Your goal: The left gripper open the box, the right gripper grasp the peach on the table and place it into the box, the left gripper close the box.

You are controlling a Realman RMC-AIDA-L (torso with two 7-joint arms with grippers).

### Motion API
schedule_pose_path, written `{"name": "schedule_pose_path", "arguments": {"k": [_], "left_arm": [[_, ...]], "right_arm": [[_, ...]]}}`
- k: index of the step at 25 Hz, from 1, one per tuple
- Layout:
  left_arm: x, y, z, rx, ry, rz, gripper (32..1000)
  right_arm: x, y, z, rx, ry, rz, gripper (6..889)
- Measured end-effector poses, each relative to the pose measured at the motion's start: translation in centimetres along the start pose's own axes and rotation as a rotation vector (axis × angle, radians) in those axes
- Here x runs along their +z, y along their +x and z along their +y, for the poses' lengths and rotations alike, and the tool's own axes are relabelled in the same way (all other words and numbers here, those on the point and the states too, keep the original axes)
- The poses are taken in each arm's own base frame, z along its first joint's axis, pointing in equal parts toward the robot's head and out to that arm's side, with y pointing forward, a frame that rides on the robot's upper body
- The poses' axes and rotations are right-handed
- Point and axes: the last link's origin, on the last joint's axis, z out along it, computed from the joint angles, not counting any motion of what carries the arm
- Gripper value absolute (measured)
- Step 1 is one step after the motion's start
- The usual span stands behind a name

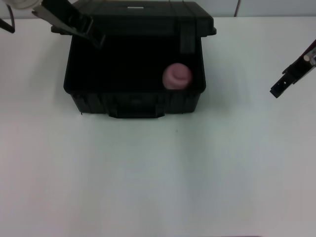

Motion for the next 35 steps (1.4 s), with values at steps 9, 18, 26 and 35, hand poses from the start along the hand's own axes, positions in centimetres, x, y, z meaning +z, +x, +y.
{"name": "schedule_pose_path", "arguments": {"k": [9,18,26,35], "left_arm": [[0.1,-0.51,-0.25,-0.008,0.005,-0.022,759],[0.09,-0.57,-0.3,0.0,0.006,-0.026,891],[0.09,-0.56,-0.31,0.003,0.007,-0.026,891],[0.11,-0.61,-0.32,0.006,0.006,-0.026,891]], "right_arm": [[0.01,-0.01,-0.04,0.002,0.0,-0.003,839],[0.05,0.02,-0.04,0.003,-0.001,-0.004,839],[0.05,0.02,-0.05,0.003,-0.001,-0.004,839],[0.07,0.06,-0.06,0.005,-0.001,-0.003,839]]}}
